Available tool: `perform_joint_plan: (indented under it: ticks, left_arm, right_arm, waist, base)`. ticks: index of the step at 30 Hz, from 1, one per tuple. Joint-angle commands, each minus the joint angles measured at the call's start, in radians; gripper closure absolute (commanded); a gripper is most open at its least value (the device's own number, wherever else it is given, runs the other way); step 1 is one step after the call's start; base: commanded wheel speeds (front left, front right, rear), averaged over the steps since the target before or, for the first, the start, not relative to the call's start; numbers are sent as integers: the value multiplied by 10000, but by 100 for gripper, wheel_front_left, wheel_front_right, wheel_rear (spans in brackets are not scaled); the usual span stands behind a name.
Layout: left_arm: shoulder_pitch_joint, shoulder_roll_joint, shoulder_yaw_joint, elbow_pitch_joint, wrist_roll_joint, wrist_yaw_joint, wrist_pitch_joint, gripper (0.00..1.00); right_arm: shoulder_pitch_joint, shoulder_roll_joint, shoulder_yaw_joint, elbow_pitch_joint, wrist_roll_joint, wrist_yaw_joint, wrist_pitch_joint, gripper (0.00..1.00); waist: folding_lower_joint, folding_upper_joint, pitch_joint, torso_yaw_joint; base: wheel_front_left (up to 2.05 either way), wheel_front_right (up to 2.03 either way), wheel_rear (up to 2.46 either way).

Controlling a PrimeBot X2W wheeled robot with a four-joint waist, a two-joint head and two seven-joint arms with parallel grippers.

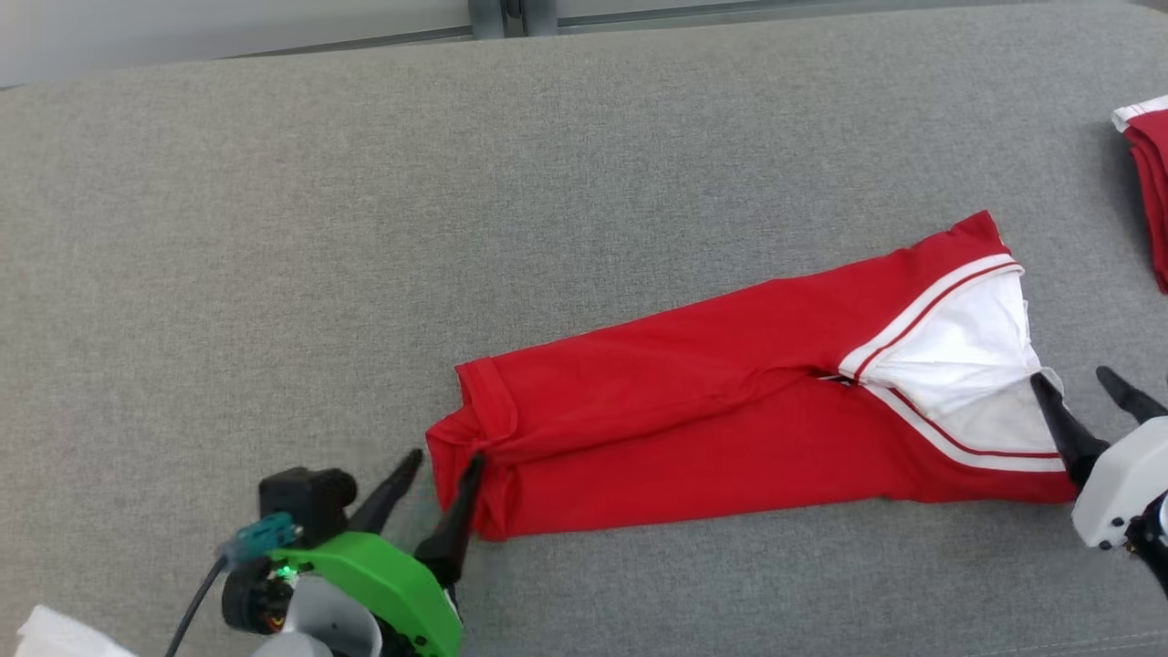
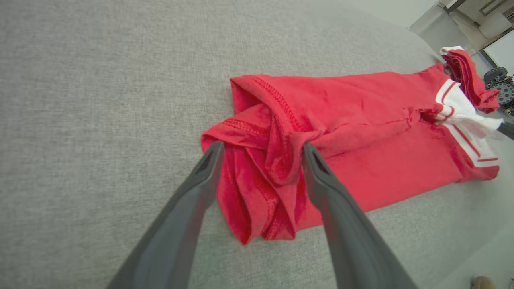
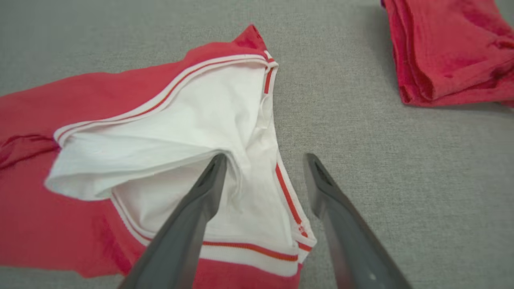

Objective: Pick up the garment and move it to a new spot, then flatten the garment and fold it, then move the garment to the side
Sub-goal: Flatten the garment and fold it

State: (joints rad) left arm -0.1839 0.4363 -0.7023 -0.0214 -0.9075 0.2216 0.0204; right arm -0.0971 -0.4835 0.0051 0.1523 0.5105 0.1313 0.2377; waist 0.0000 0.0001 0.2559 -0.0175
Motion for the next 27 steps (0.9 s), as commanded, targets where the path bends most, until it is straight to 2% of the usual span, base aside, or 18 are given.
perform_joint_plan:
  ticks: [1, 5, 7, 9, 13, 19, 24, 27]
  left_arm:
    - [201, -1, 201, 28, 268, 182, -545, 0]
    - [591, 26, 393, 311, 1131, 752, -1995, 0]
    - [553, 9, 315, 521, 1719, 954, -2386, 0]
    - [481, -331, 437, 651, 1910, 1049, -2639, 0]
    - [304, -776, 678, 897, 2453, 856, -2840, 0]
    - [529, -1509, 1480, 814, 3682, 393, -2857, 0]
    - [994, -1923, 2131, 1047, 4398, -116, -2859, 0]
    - [1140, -2141, 2427, 1135, 4682, -425, -2860, 0]
  right_arm:
    - [-73, 30, -255, -239, -138, -12, 105, 0]
    - [-516, 304, -948, -718, -643, -12, 609, 0]
    - [-701, 415, -851, -664, -1151, -9, 1104, 0]
    - [-970, 555, -616, -414, -1469, -11, 1565, 0]
    - [-1591, 679, -384, 602, -2060, -12, 2078, 0]
    - [-1996, 668, -476, 1940, -2572, -14, 2047, 0]
    - [-1814, 643, -362, 2644, -2126, -14, 2374, 0]
    - [-1775, 1032, -198, 3212, -1376, 0, 2796, 0]
  waist:
    - [0, -1, -41, 17]
    - [0, -1, 67, 77]
    - [0, -1, 215, 181]
    - [0, -1, 406, 330]
    - [0, -1, 771, 543]
    - [0, -1, 883, 836]
    - [0, -1, 731, 977]
    - [0, -1, 670, 1039]
  base:
    - [0, 0, 0]
    - [0, 0, 0]
    - [0, 0, 0]
    - [0, 0, 0]
    - [0, 0, 0]
    - [0, 0, 0]
    - [0, 0, 0]
    - [0, 0, 0]
